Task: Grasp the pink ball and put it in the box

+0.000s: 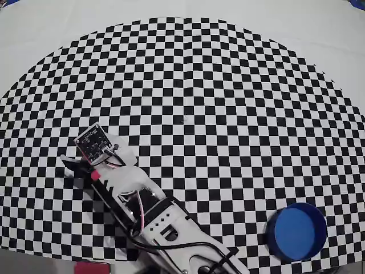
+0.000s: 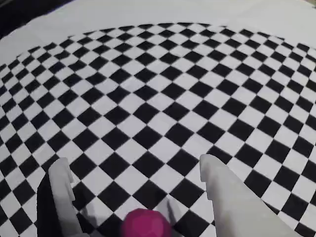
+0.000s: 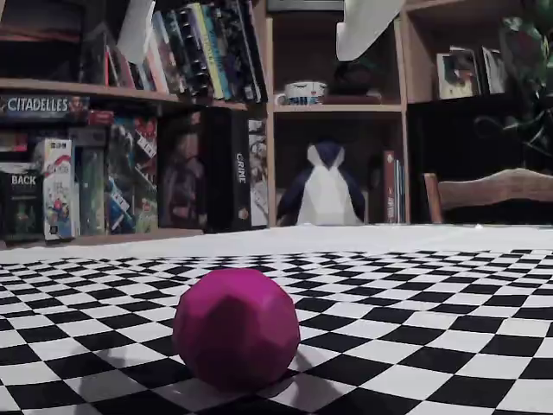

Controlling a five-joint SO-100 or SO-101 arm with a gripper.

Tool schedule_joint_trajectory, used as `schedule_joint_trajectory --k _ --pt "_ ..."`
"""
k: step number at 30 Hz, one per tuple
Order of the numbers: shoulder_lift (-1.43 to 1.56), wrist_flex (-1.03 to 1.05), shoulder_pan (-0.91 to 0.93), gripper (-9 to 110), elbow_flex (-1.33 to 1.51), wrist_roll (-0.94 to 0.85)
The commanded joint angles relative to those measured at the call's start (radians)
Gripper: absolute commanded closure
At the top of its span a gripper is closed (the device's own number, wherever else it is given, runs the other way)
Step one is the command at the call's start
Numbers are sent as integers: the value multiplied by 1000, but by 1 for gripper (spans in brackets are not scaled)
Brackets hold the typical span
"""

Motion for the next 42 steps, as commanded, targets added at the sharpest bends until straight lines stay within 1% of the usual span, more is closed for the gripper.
schedule_joint_trajectory --k 1,42 --pt "-18 -20 -12 71 5 -9" --pt "-227 -97 3 71 -2 -9"
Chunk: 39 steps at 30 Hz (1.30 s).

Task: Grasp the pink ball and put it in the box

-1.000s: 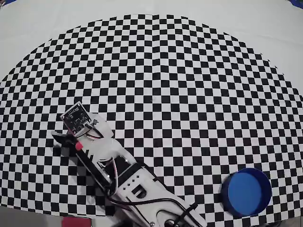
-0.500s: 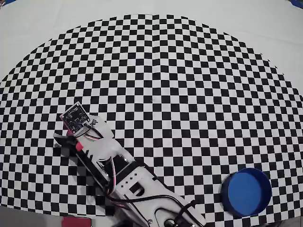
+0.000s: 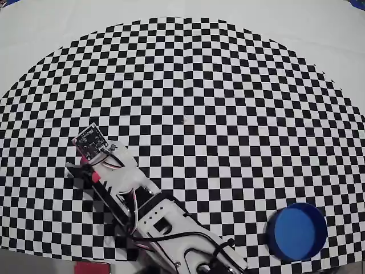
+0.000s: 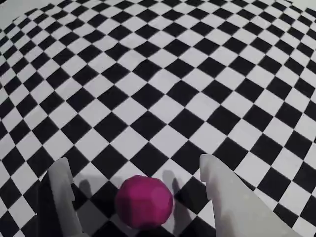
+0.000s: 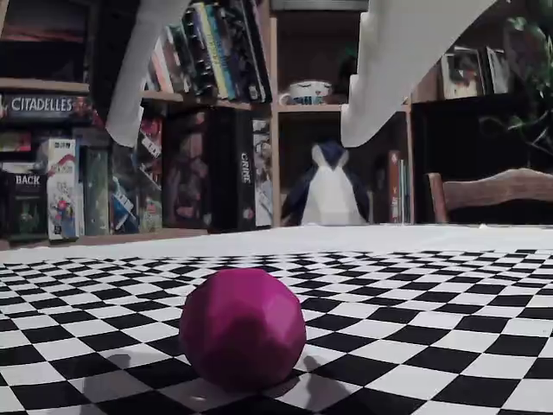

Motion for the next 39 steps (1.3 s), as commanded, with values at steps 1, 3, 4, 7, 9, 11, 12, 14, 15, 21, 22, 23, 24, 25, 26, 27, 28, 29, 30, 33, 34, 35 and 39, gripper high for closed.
schedule_joint_trajectory --k 1,3,4,7,9,11,12,14,15,21,22,23,24,25,26,27,28,29,30,33,34,35,39 --pt "-20 -21 11 71 -2 -9" --pt "-32 -28 12 71 -2 -9" --pt "-35 -29 14 71 -2 -9" --pt "-43 -29 17 71 -3 -9" --pt "-49 -29 17 71 -3 -9" --pt "-60 -34 20 71 -3 -9" --pt "-66 -38 20 71 -3 -9" --pt "-80 -46 20 71 -5 -9" --pt "-86 -49 21 71 -5 -9" --pt "-124 -66 26 71 -9 -9" --pt "-133 -67 28 71 -12 -9" --pt "-143 -71 28 71 -14 -9" --pt "-150 -74 28 71 -14 -9" --pt "-153 -75 28 71 -14 -9" --pt "-158 -75 28 71 -14 -9" --pt "-164 -75 28 71 -14 -9" --pt "-169 -78 28 71 -14 -9" --pt "-175 -81 28 71 -14 -9" --pt "-181 -86 28 71 -14 -9" --pt "-201 -100 28 71 -15 -9" --pt "-207 -103 28 71 -17 -9" --pt "-213 -104 28 71 -20 -9" --pt "-245 -104 28 71 -37 -9"
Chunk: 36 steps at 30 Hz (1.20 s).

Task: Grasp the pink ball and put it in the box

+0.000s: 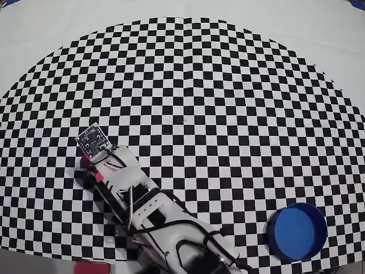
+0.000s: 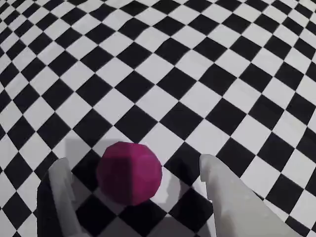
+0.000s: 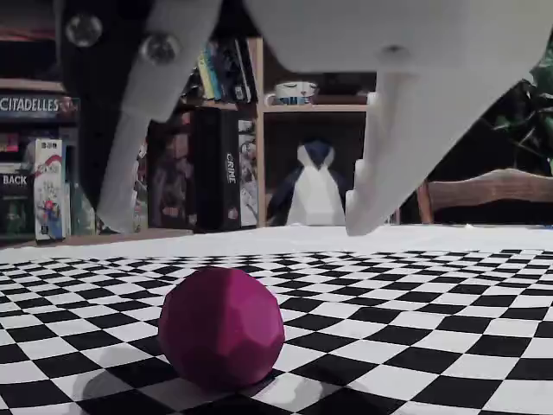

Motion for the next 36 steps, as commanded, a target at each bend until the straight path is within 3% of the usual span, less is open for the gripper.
schedule_joint_trajectory --k 1,36 --pt "-25 -14 2 71 -34 -9" --pt "-250 -12 -21 71 -193 -8"
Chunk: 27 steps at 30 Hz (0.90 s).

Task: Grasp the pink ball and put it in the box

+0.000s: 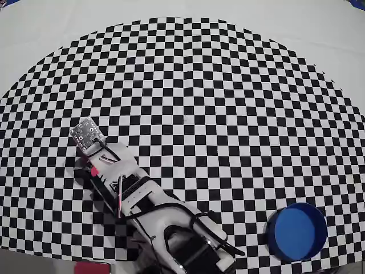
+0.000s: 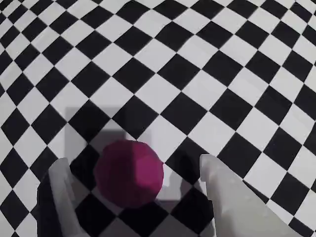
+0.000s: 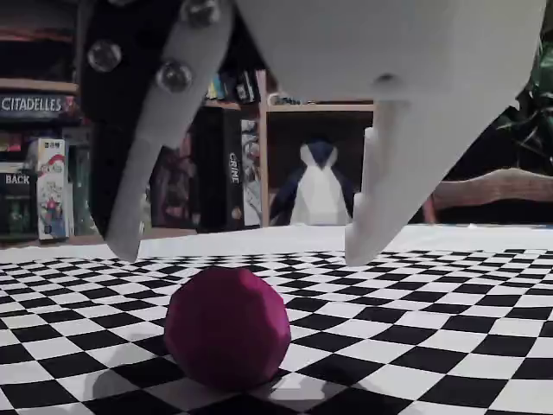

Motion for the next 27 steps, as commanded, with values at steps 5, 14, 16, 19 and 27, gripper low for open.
schedule_joint_trajectory --k 5,14,16,19,27 --pt "-51 -14 -12 71 -72 -6" --pt "-97 -14 -12 71 -97 -9" --pt "-106 -14 -12 71 -101 -9" --pt "-124 -14 -12 71 -112 -9" --pt "-199 -18 -12 71 -160 -8"
